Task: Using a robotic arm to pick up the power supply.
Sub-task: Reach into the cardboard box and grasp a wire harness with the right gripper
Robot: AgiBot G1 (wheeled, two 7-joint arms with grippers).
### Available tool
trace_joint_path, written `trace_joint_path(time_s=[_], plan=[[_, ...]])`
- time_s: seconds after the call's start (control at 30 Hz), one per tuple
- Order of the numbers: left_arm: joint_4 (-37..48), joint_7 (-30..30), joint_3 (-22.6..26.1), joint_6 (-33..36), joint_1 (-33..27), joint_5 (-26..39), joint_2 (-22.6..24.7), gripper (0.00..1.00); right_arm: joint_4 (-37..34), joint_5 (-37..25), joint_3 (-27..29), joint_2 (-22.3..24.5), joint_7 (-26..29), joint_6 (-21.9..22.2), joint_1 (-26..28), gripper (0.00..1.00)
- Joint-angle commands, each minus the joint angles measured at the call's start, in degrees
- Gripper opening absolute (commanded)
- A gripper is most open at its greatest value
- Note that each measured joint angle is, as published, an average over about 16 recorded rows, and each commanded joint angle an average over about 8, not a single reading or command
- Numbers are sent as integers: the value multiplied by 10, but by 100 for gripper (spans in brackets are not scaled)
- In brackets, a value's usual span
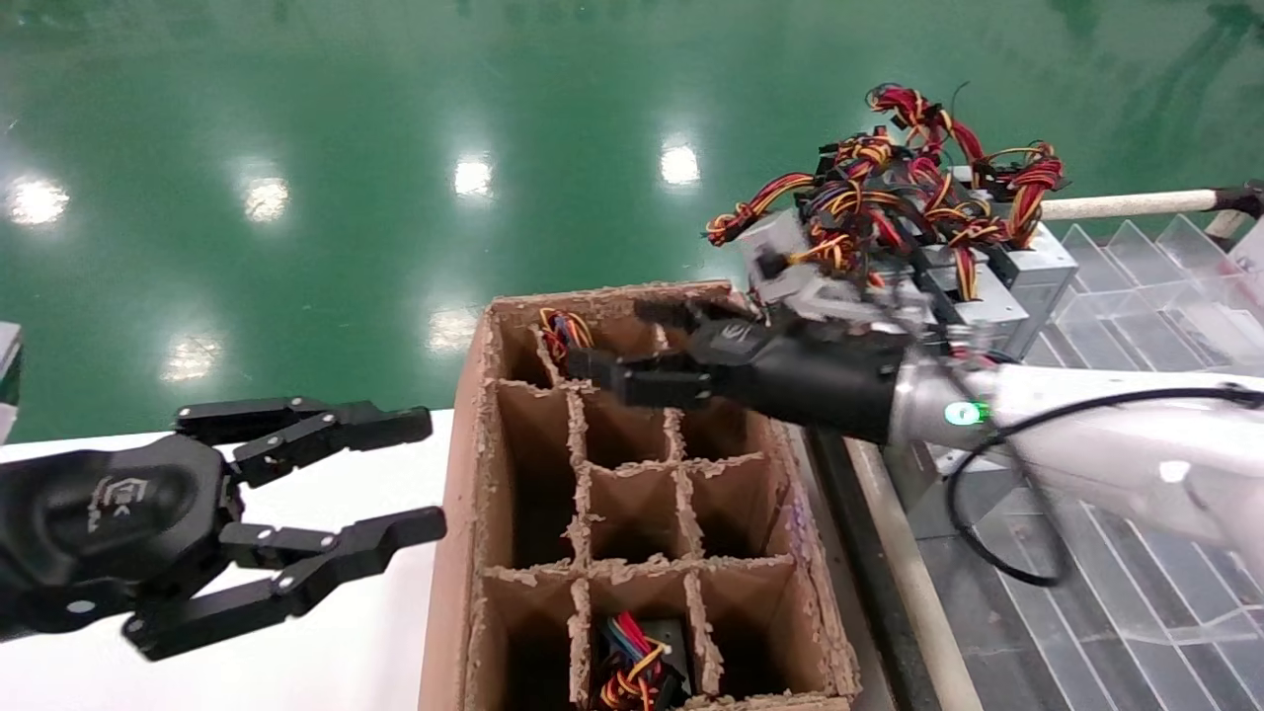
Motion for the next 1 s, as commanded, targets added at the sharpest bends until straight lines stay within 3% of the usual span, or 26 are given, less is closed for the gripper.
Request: trace_joint_path(time_s=[0.03, 0.13, 0.3, 0.4, 0.67, 1.0], plan=[[0, 0, 0, 0, 0, 0, 0, 0, -39, -20, -14, -24, -3, 9, 18, 95], [0, 0, 0, 0, 0, 0, 0, 0, -92, -30, -20, -52, -11, 21, 34, 75], [0, 0, 0, 0, 0, 0, 0, 0, -166, -29, -20, -89, -31, 29, 55, 21], [0, 0, 0, 0, 0, 0, 0, 0, -203, -25, -18, -106, -41, 29, 65, 3], [0, 0, 0, 0, 0, 0, 0, 0, -277, -18, -14, -136, -65, 34, 81, 0], [0, 0, 0, 0, 0, 0, 0, 0, -307, -16, -19, -151, -80, 57, 86, 0]])
